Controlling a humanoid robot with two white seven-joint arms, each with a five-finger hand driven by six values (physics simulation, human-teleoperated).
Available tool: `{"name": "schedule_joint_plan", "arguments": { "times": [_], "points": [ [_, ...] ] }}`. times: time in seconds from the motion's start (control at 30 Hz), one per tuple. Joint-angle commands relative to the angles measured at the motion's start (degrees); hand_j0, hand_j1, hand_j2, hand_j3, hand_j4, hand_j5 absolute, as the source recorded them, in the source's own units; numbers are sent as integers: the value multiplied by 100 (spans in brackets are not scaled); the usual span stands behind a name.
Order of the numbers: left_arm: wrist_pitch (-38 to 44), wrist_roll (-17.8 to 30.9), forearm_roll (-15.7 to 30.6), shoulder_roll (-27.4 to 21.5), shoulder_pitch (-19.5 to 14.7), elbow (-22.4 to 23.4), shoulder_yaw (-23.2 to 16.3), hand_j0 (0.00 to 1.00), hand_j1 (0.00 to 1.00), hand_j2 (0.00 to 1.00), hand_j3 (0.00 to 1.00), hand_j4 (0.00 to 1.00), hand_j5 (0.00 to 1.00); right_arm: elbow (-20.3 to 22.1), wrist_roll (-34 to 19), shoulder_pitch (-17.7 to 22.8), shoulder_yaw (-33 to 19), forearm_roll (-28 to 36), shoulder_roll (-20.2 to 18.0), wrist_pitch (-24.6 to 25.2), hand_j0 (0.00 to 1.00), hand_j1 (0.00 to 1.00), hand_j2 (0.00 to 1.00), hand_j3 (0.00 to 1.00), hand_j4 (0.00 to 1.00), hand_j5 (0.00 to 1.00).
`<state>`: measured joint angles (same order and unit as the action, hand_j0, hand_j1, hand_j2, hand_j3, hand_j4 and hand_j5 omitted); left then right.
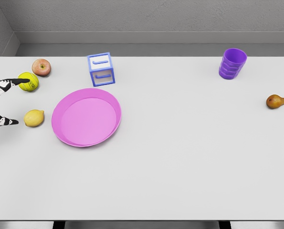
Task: Put the lemon on the plate with left arm
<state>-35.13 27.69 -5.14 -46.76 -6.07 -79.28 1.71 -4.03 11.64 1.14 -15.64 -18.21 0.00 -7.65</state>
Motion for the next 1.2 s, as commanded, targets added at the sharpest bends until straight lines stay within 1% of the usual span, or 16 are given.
{"name": "schedule_joint_plan", "arguments": {
  "times": [0.0, 0.07, 0.17, 0.27, 0.33, 0.37, 0.43, 0.5, 0.53, 0.6, 0.73, 0.83, 0.87, 0.93, 1.03, 1.17],
  "points": [
    [13, -1, 40, 0, 17, -17, -4, 100, 100, 100, 100, 100, 100, -1, 13, 0, -27, 10, 0, 0, 100, 100, 100, 100, 100, 100],
    [13, -1, -22, 0, 26, -149, -4, 100, 100, 100, 100, 100, 100, 8, -4, 0, 8, 10, 0, 0, 100, 100, 100, 100, 100, 100],
    [13, 263, -224, 0, 35, -149, 5, 100, 100, 100, 100, 100, 100, 8, -4, 0, 8, 10, 0, 0, 100, 100, 100, 100, 100, 100],
    [13, 272, -698, 9, 27, -141, -4, 100, 100, 100, 100, 100, 100, 8, -4, 0, -1, 10, 0, 0, 100, 100, 100, 100, 100, 100],
    [13, 272, -751, 0, 18, -114, -4, 100, 100, 100, 100, 100, 100, 8, -4, 0, 8, 10, 0, 0, 100, 100, 100, 100, 100, 100],
    [13, 272, -813, -18, 18, -97, -57, 100, 100, 100, 100, 100, 100, 8, -4, 0, 8, 10, 0, 0, 100, 100, 100, 100, 100, 100],
    [13, 280, -900, -79, -35, -88, -417, 100, 100, 100, 100, 100, 100, 8, -4, 0, 8, 10, 0, 0, 100, 100, 100, 100, 100, 100],
    [13, 377, -945, -123, -79, -79, -637, 100, 100, 100, 100, 100, 100, 8, -4, 0, 8, 1, 0, 0, 100, 100, 100, 100, 100, 100],
    [13, 561, -936, -123, -88, -79, -690, 100, 100, 100, 100, 100, 100, 8, -4, 0, 8, 10, 0, 0, 100, 100, 100, 100, 100, 100],
    [13, 562, -936, -123, -97, 35, -690, 100, 100, 100, 100, 100, 100, 8, -4, 0, 8, 1, 0, 0, 100, 100, 100, 100, 100, 100],
    [13, 562, -910, -211, -492, 598, -663, 100, 100, 100, 100, 100, 100, 8, -4, 0, 8, 10, 0, 0, 100, 100, 100, 100, 100, 100],
    [13, 623, -936, -202, -545, 624, -769, 100, 100, 100, 100, 100, 100, 8, -4, 0, 8, 10, 0, 0, 100, 100, 100, 100, 100, 100],
    [13, 623, -945, -202, -658, 624, -927, 93, 93, 93, 93, 93, 93, 8, -4, 0, 8, 10, 0, 0, 100, 100, 100, 100, 100, 100],
    [13, 623, -945, -202, -870, 624, -1173, 93, 93, 93, 93, 93, 93, 8, -4, 0, 8, 10, 0, 0, 100, 100, 100, 100, 100, 100],
    [13, 623, -945, -158, -1028, 606, -1472, 94, 94, 94, 94, 94, 94, 8, -4, 0, 8, 10, 0, 0, 100, 100, 100, 100, 100, 100],
    [13, 729, -1015, -132, -1072, 607, -1498, 94, 94, 94, 94, 94, 94, 8, -4, 0, 8, 10, 0, 0, 100, 100, 100, 100, 100, 100]
  ]
}}
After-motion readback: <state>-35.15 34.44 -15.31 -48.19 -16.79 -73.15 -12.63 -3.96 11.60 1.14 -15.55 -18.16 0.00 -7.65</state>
